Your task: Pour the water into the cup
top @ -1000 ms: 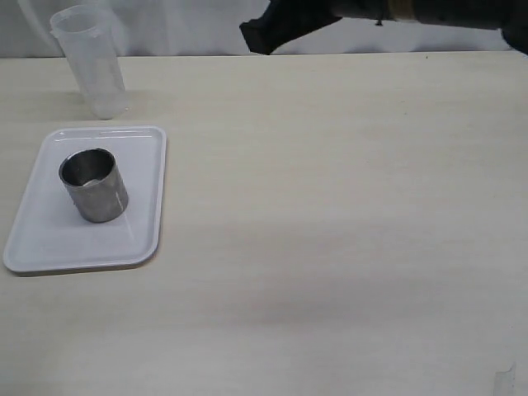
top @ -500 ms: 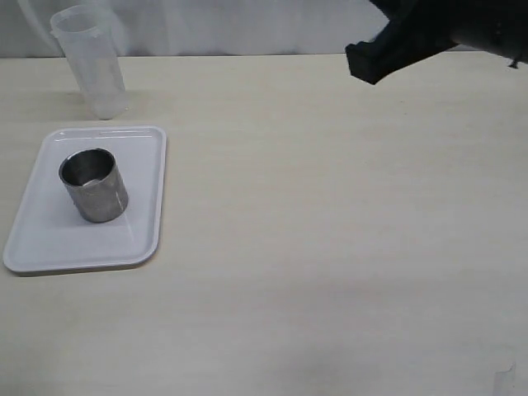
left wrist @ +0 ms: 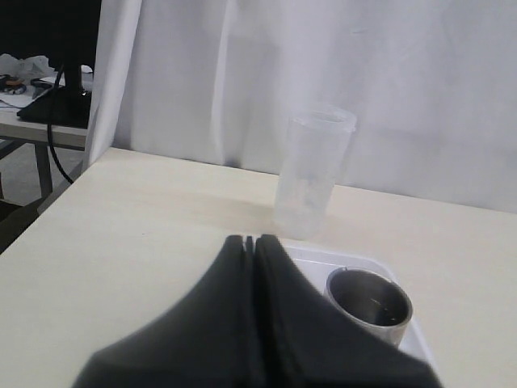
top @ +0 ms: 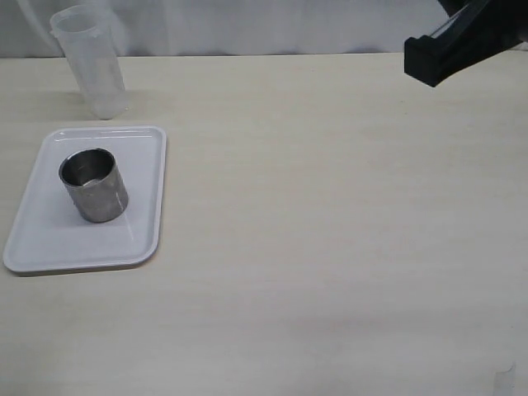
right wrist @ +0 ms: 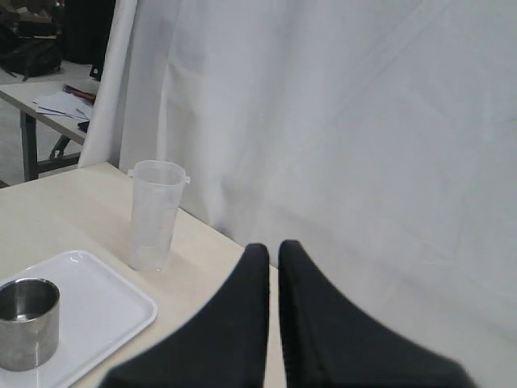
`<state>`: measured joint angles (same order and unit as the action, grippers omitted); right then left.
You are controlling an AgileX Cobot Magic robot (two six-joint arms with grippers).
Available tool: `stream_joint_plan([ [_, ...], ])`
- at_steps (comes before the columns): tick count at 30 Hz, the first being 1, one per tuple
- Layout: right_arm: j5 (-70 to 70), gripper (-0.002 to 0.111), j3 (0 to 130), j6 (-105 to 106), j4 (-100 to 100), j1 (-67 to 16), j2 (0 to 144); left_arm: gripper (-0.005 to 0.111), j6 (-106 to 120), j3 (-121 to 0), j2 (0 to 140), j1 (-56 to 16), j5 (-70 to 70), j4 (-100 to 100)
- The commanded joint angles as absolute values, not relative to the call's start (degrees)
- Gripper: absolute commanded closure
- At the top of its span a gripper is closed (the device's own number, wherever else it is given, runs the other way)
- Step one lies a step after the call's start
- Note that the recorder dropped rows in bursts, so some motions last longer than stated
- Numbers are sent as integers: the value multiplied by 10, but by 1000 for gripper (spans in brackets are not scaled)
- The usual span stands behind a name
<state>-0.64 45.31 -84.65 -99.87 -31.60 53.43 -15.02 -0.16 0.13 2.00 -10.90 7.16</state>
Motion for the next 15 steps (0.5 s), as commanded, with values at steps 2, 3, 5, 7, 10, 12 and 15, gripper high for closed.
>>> stream_joint_plan([
  [2,-3,104,450,-848,-999,-315,531,107,-152,0,0,20,-108,62],
  [3,-3,104,450,-848,-999,-315,531,107,-152,0,0,20,-108,52],
  [5,-3,104,450,-848,-999,-315,531,107,-152,0,0,20,-108,12],
  [7,-3,104,450,-848,-999,-315,531,107,-152,0,0,20,-108,-12],
  [10,-3,104,450,-848,-999,-315,531,107,-152,0,0,20,-108,-12],
  [12,-3,104,450,-848,-999,-315,531,107,-152,0,0,20,-108,-12],
  [15,-3,104,450,-848,-999,-315,531,107,-143,0,0,20,-108,-11],
])
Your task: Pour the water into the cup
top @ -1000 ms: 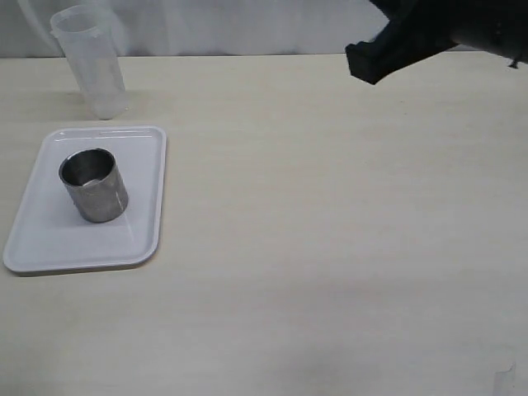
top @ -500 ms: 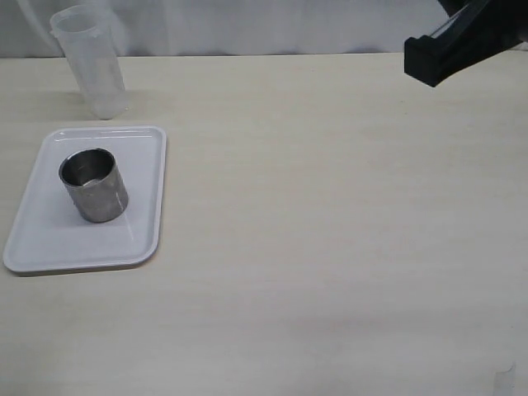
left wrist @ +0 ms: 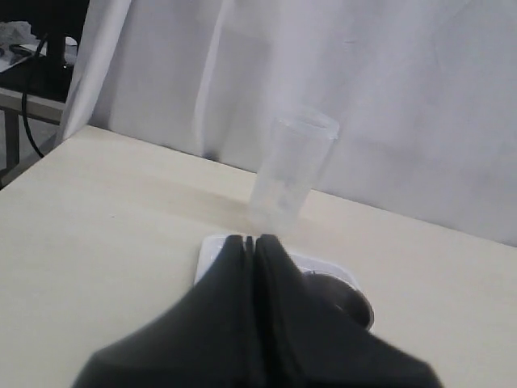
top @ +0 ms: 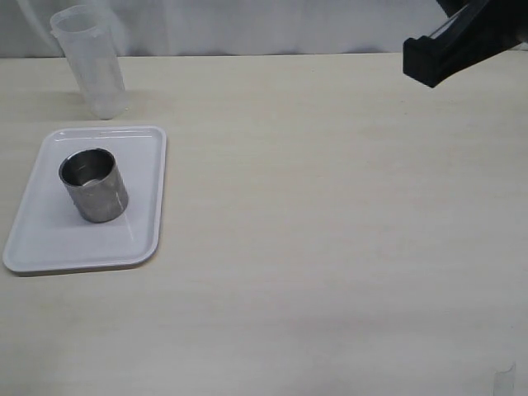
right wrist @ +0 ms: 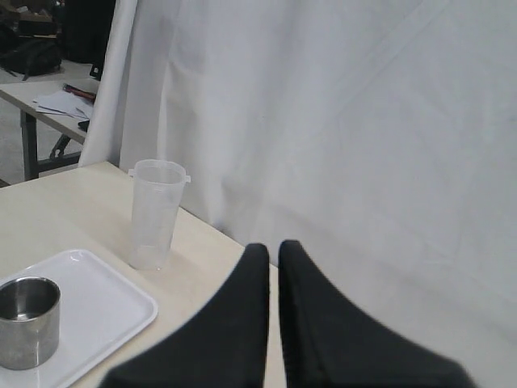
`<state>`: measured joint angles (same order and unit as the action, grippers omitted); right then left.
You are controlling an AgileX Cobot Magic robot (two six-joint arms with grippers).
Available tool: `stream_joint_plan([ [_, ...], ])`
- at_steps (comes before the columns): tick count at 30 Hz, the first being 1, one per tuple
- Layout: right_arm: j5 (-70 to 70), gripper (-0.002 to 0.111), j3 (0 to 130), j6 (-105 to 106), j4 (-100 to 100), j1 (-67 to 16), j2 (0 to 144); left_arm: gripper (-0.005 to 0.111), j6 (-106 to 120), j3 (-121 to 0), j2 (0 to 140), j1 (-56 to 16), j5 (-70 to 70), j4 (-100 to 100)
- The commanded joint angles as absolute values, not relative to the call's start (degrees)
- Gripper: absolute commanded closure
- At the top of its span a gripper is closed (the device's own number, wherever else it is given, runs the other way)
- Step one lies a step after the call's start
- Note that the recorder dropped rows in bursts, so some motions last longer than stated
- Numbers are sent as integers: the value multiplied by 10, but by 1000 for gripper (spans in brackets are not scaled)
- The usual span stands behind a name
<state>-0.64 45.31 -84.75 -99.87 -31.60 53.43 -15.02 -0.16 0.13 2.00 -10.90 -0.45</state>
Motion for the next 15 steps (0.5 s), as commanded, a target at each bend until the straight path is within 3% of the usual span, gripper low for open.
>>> stream_joint_plan([
  [1,-3,104,450,-848,-999,-315,531,107,-118,0,0,20,-108,-11],
  [15,-3,104,450,-850,-999,-315,531,107,-4,0,0,20,-182,10],
])
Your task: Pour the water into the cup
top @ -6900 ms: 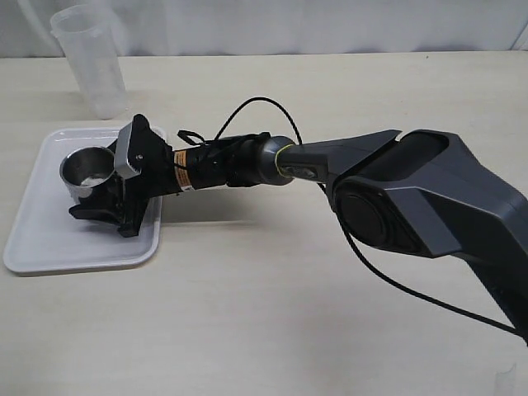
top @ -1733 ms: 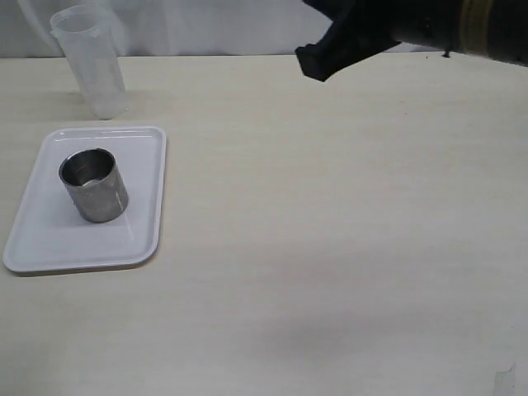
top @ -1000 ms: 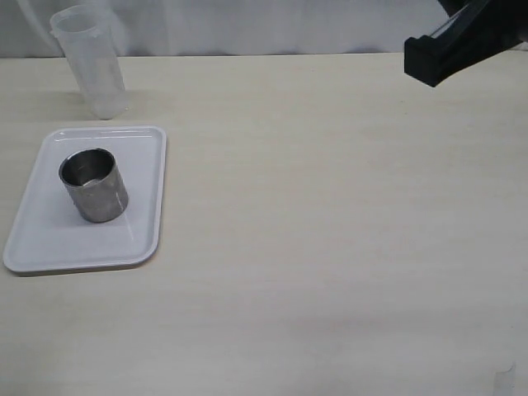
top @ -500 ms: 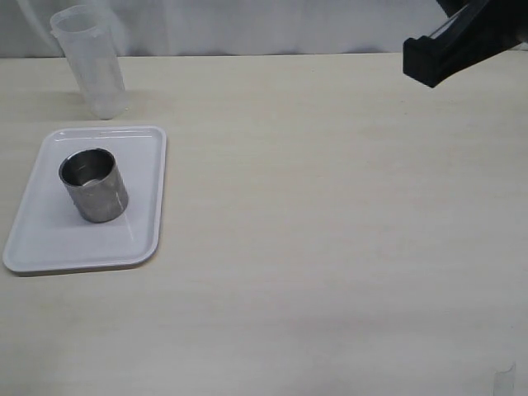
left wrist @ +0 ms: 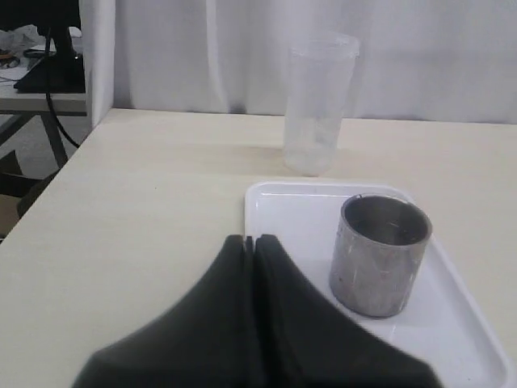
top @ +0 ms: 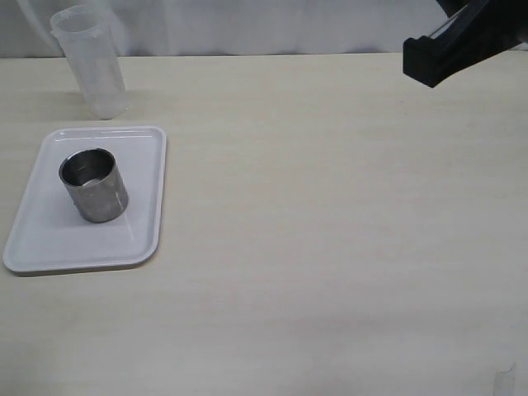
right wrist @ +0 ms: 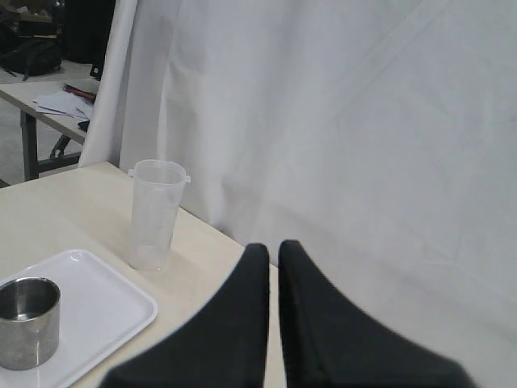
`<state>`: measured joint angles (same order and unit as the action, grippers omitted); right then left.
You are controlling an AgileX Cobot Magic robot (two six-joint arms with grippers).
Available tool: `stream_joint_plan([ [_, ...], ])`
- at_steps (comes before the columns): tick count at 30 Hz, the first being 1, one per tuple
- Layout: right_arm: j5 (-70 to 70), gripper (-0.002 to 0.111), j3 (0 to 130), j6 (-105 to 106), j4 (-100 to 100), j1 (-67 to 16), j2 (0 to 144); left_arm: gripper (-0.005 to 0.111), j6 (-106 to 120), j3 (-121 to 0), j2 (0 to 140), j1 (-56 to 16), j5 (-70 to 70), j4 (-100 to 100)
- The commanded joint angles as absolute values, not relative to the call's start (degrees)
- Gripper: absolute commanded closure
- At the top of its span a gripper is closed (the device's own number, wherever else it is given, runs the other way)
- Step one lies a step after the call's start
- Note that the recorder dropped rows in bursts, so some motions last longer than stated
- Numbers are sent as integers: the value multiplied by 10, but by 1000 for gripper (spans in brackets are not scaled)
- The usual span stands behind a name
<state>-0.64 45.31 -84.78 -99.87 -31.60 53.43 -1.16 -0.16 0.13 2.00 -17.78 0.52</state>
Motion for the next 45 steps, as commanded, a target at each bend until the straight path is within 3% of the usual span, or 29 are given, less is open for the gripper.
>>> stream_joint_plan([
  [1,-3,104,450,-850,-999,-315,531,107,17,0,0,20,-181,10],
  [45,-3,104,450,-848,-999,-315,531,107,29,0,0,20,-180,10],
])
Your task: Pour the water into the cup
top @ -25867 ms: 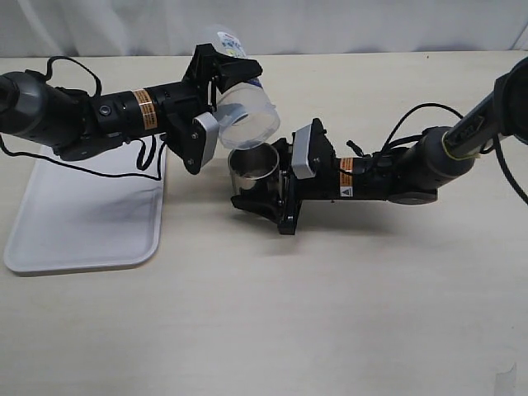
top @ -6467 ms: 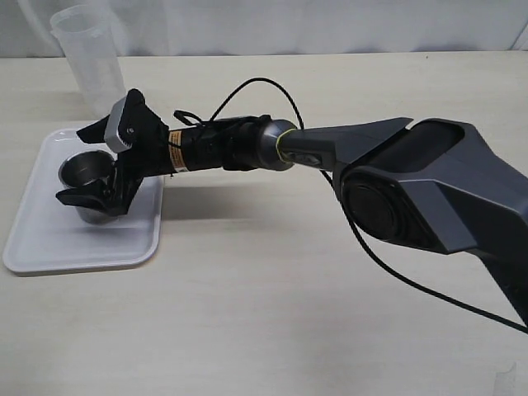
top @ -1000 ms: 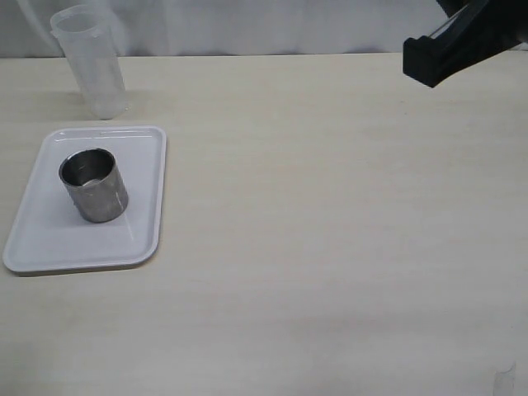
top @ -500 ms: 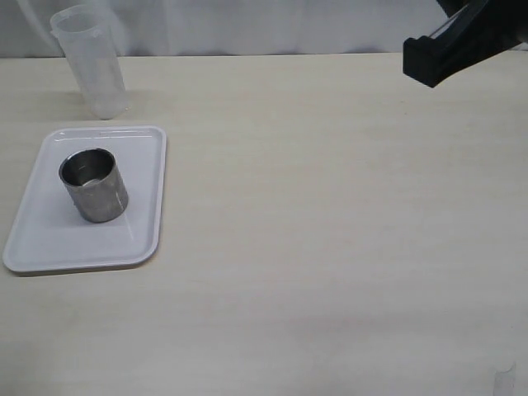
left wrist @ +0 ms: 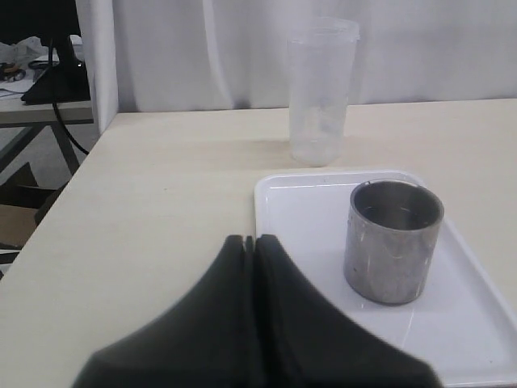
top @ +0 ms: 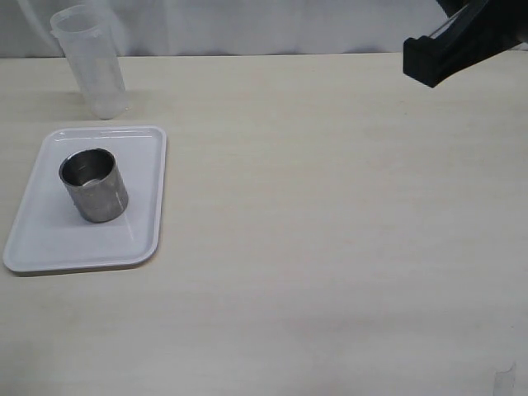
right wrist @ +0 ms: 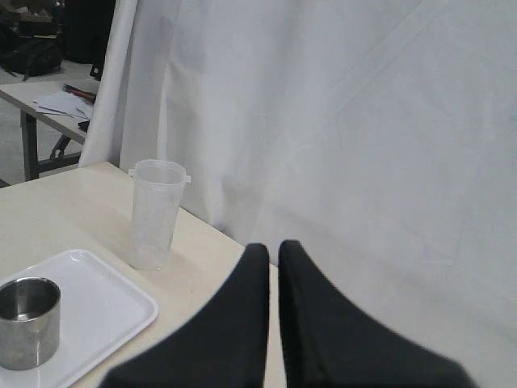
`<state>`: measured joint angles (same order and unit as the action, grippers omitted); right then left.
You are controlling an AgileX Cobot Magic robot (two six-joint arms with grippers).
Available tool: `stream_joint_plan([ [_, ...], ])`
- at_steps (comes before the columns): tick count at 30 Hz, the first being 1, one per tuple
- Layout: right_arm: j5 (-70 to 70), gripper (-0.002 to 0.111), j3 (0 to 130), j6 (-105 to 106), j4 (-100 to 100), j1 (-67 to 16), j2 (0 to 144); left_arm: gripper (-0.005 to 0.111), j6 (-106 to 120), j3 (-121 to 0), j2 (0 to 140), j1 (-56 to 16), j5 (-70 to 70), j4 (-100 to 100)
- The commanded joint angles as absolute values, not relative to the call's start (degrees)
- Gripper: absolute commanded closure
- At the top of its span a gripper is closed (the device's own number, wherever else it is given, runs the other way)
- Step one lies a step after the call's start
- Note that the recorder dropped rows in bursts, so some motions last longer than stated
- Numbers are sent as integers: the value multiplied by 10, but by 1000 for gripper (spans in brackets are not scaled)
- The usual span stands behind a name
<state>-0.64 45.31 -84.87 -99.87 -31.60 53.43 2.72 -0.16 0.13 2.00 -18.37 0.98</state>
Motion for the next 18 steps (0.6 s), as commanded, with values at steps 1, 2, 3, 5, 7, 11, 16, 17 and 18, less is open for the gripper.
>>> stream_joint_plan([
  [1,-3,104,450,-848,-999,-315,531,107,29,0,0,20,-180,10],
  [2,-3,104,450,-848,-999,-315,531,107,29,0,0,20,-180,10],
  [3,-3,104,450,-848,-999,-315,531,107,29,0,0,20,-180,10],
  [5,-3,104,450,-848,-999,-315,531,107,29,0,0,20,-180,10],
  [7,-3,104,450,-848,-999,-315,531,107,29,0,0,20,-180,10],
  [11,-3,104,450,-848,-999,-315,531,107,29,0,0,20,-180,10],
  [16,5,104,450,-819,-938,-315,531,107,29,0,0,20,-180,10],
  [17,5,104,450,-797,-908,-315,531,107,29,0,0,20,-180,10],
  [18,5,104,450,-775,-884,-315,531,107,29,0,0,20,-180,10],
])
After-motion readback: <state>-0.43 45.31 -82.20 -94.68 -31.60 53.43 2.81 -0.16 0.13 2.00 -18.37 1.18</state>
